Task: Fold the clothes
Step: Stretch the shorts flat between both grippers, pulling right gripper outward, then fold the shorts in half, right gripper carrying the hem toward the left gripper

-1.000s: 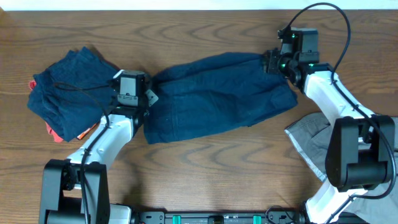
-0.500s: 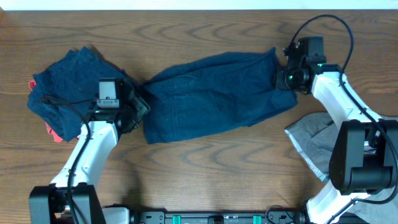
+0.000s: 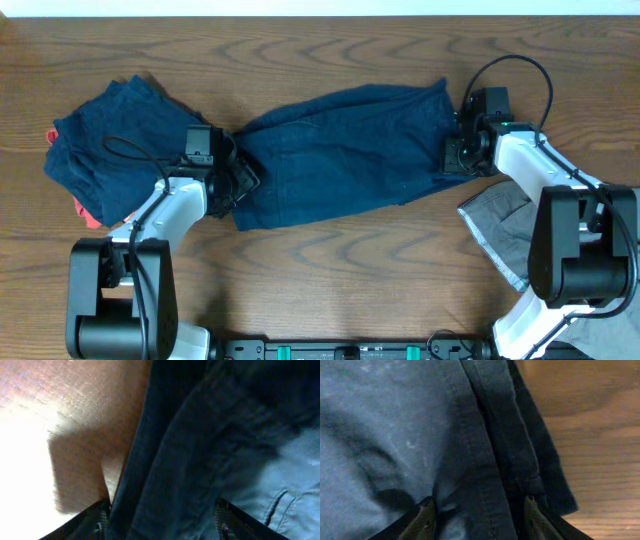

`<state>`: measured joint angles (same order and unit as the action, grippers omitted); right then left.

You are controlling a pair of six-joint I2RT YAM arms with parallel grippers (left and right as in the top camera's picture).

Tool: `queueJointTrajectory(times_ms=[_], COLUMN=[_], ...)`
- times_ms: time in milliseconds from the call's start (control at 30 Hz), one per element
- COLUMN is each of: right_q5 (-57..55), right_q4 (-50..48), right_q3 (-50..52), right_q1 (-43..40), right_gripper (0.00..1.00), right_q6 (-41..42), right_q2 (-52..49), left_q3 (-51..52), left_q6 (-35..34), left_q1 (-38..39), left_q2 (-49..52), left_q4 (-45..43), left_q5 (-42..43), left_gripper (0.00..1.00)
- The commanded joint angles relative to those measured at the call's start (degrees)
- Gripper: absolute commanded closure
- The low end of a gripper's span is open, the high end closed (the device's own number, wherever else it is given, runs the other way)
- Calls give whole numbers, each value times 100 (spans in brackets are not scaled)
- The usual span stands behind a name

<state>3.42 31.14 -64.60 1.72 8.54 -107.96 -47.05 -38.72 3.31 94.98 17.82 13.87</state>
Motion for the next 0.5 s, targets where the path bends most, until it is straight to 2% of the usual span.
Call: queueJointTrajectory(times_ms=[0,67,133,200,267,367,467], right_q5=[-136,-55,48,146,240,487,796], right_q4=[55,114,155,116,20,-35,52], right_q3=[2,-59,-149,-227,-258,-258,-238], right_q1=[-57,-11,59,195,415,813,1163], right_gripper=[44,46,46,46,47,49,60], right_q6=[153,151,151,142,-103,-389,-479], right_q2=[146,289,468,708,949,1134,1062], left_q3=[122,122,122,122,120,120,94], left_q6=[105,315,424,422,431,791,1069], left_q1=[0,0,0,0,0,-2,-28], left_q2=[442,470,468,468,461,450,310], left_q4=[-15,-199,-382,-476,-487,-463,-201], left_q5=[212,527,765,846,848,1204,1556], left_gripper=[34,48,54,77,94,94,94])
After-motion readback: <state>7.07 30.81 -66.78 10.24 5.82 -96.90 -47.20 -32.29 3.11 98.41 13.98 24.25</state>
